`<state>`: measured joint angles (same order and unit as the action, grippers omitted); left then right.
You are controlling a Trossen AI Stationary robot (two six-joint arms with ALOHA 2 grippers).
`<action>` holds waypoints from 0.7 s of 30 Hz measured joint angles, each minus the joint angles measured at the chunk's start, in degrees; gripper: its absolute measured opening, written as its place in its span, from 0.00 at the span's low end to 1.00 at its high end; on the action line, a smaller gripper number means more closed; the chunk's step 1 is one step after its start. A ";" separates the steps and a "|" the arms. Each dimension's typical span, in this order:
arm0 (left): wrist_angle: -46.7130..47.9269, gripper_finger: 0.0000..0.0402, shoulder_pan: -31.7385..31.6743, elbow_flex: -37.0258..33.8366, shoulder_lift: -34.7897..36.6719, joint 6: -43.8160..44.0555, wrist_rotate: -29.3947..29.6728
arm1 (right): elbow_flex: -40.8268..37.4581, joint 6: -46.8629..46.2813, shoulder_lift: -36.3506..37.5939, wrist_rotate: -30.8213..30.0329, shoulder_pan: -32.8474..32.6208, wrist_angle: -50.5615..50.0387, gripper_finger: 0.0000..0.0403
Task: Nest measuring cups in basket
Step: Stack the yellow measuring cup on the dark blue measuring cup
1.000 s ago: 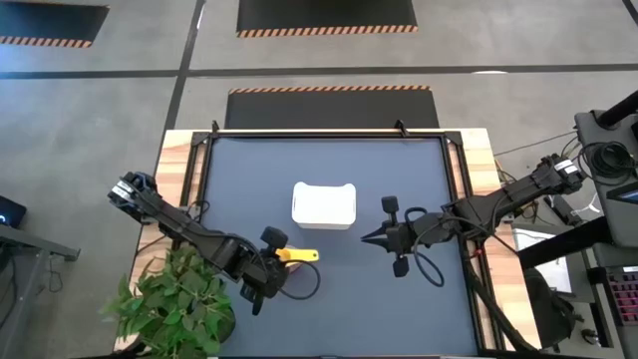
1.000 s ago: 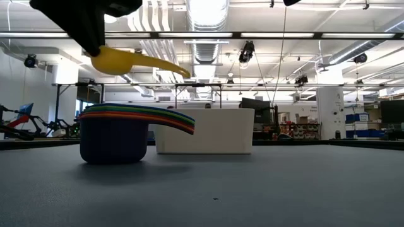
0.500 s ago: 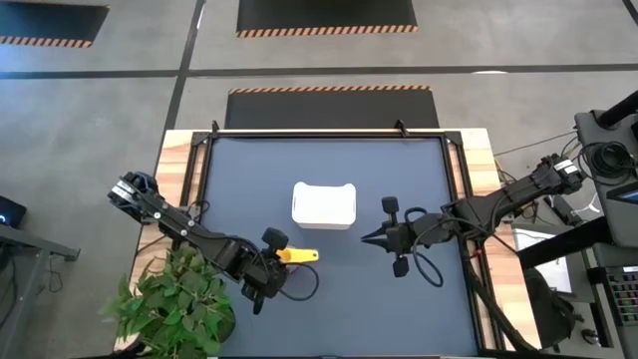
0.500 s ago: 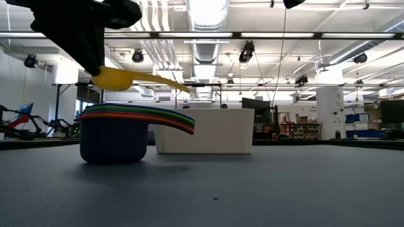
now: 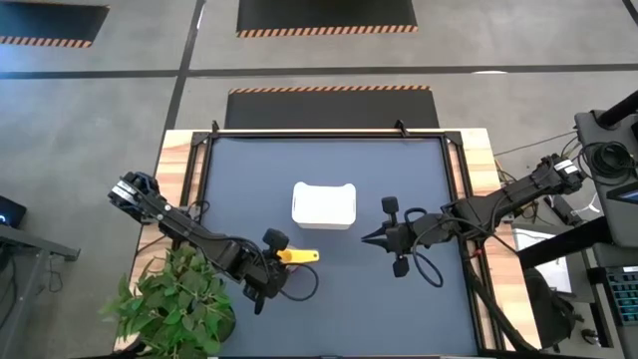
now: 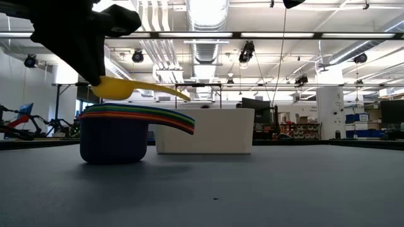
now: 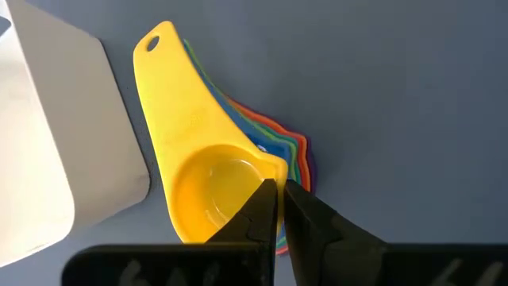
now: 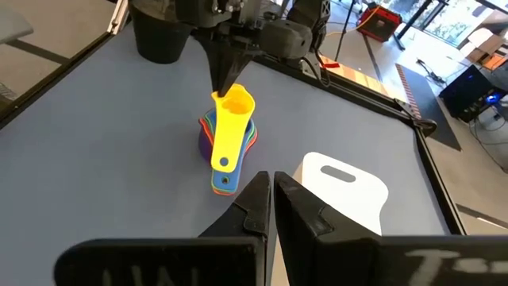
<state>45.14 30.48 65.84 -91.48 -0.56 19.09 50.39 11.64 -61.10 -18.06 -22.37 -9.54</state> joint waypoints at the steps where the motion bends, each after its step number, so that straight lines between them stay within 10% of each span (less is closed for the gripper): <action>1: -0.51 0.00 0.00 -0.14 0.00 0.00 0.00 | 0.00 -0.04 0.00 0.00 0.00 0.00 0.02; 21: -3.01 0.00 -0.68 -0.41 -0.02 1.29 0.07 | 0.00 -0.07 0.00 0.00 0.00 0.00 0.02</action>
<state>42.14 29.80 65.43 -91.50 0.73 19.16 50.39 11.57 -61.10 -18.06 -22.37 -9.54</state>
